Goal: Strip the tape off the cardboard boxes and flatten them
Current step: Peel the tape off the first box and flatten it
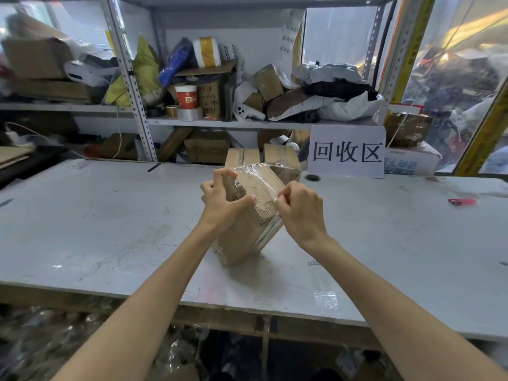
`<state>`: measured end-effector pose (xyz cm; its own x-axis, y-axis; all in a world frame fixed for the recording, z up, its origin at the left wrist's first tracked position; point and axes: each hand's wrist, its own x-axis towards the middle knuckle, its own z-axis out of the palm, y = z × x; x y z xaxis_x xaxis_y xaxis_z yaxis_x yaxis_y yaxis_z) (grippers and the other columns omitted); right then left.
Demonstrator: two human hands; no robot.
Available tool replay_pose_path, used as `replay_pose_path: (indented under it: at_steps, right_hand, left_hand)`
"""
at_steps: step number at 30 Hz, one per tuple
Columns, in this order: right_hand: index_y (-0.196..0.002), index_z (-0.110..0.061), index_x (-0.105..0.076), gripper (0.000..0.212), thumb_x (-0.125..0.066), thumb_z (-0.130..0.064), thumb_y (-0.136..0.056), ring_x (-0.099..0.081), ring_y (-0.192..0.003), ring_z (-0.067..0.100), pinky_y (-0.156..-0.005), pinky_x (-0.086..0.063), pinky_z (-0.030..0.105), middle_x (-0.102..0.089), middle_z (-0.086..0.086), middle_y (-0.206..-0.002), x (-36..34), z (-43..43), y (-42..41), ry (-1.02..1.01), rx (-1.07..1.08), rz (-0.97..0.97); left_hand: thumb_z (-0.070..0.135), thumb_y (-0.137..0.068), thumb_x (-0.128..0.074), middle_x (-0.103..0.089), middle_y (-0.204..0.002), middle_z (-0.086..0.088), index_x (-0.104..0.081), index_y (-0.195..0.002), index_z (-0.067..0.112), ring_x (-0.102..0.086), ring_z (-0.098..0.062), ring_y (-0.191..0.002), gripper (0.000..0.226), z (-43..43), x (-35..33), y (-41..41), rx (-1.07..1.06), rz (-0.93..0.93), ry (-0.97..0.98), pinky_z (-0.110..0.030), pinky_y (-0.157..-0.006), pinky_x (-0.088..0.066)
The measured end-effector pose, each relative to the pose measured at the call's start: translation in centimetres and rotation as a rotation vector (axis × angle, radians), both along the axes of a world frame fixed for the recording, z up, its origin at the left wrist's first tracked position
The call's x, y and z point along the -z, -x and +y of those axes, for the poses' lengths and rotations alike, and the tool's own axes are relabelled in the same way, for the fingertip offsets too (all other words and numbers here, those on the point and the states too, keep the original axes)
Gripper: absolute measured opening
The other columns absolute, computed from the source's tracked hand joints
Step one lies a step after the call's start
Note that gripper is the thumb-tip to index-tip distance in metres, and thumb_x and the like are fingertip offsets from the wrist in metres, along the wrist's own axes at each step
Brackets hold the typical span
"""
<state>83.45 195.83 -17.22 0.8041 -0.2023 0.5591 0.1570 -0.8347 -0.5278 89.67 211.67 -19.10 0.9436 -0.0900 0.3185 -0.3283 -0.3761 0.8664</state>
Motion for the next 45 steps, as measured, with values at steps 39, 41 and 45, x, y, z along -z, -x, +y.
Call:
replay_pose_path:
  at_steps: [39,41,45]
  right_hand:
    - [-0.112,-0.011,-0.071,0.033,-0.074,-0.007,-0.080,-0.058,-0.100,0.018,-0.088,-0.054,0.028,-0.058,0.002,-0.109,0.4,-2.8,-0.1,-0.241,-0.337,0.116]
    - [-0.104,-0.012,-0.074,0.027,-0.076,-0.007,-0.077,-0.057,-0.098,0.016,-0.081,-0.051,0.016,-0.058,0.002,-0.105,0.6,-2.8,-0.1,-0.220,-0.336,0.080]
    - [-0.093,-0.011,-0.077,0.015,-0.076,-0.007,-0.078,-0.058,-0.097,0.016,-0.079,-0.051,0.019,-0.061,0.002,-0.102,1.2,-2.3,0.0,-0.252,-0.319,0.042]
  left_hand:
    - [0.035,-0.050,-0.085,-0.021,-0.134,0.000,-0.021,-0.125,0.039,-0.032,-0.017,-0.128,0.099,0.6,0.1,0.1,0.192,0.081,0.024,-0.040,-0.110,-0.043]
    - [0.036,-0.051,-0.089,-0.022,-0.133,0.000,-0.020,-0.124,0.039,-0.032,-0.018,-0.129,0.100,0.6,0.4,0.0,0.169,0.051,-0.004,-0.040,-0.111,-0.042]
    - [0.039,-0.057,-0.093,-0.023,-0.134,-0.002,-0.020,-0.121,0.043,-0.032,-0.021,-0.130,0.097,0.3,0.7,-0.2,0.094,-0.004,-0.057,-0.034,-0.109,-0.040]
